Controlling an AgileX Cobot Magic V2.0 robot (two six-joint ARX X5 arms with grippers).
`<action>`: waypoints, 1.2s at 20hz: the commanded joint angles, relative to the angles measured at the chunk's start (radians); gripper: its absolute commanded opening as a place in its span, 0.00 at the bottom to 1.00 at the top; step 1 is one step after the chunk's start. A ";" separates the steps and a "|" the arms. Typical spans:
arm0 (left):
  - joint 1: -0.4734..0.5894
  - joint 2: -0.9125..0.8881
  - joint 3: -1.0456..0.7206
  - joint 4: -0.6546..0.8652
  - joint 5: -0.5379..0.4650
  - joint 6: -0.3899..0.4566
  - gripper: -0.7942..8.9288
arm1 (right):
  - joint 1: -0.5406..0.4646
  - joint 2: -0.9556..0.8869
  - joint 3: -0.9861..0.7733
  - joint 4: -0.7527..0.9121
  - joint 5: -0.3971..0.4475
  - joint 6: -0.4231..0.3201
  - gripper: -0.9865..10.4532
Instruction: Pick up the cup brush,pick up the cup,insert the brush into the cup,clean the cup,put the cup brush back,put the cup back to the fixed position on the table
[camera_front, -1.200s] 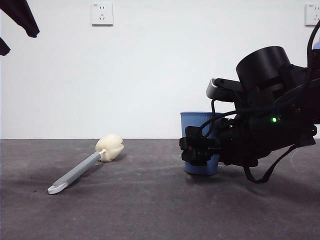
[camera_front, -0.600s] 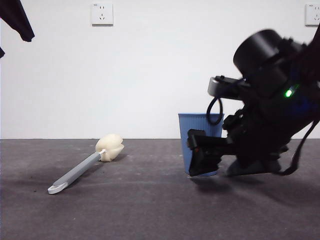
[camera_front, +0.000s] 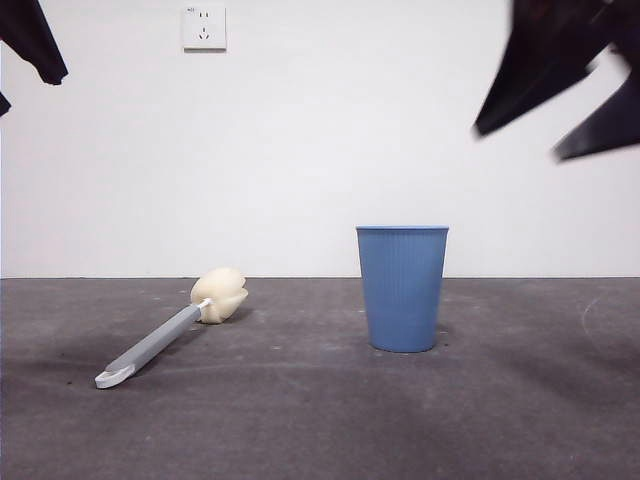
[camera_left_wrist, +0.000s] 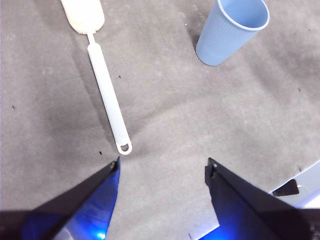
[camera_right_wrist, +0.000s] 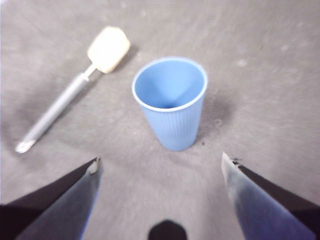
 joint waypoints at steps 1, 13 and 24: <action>-0.001 -0.002 -0.002 0.003 -0.001 0.049 0.38 | 0.002 -0.074 0.050 -0.153 -0.005 0.008 0.44; -0.001 -0.002 -0.002 -0.019 0.058 0.118 0.07 | 0.002 -0.086 0.272 -0.540 -0.211 -0.006 0.08; -0.001 -0.002 -0.002 -0.005 0.050 0.117 0.08 | 0.002 -0.087 0.272 -0.534 -0.202 0.026 0.09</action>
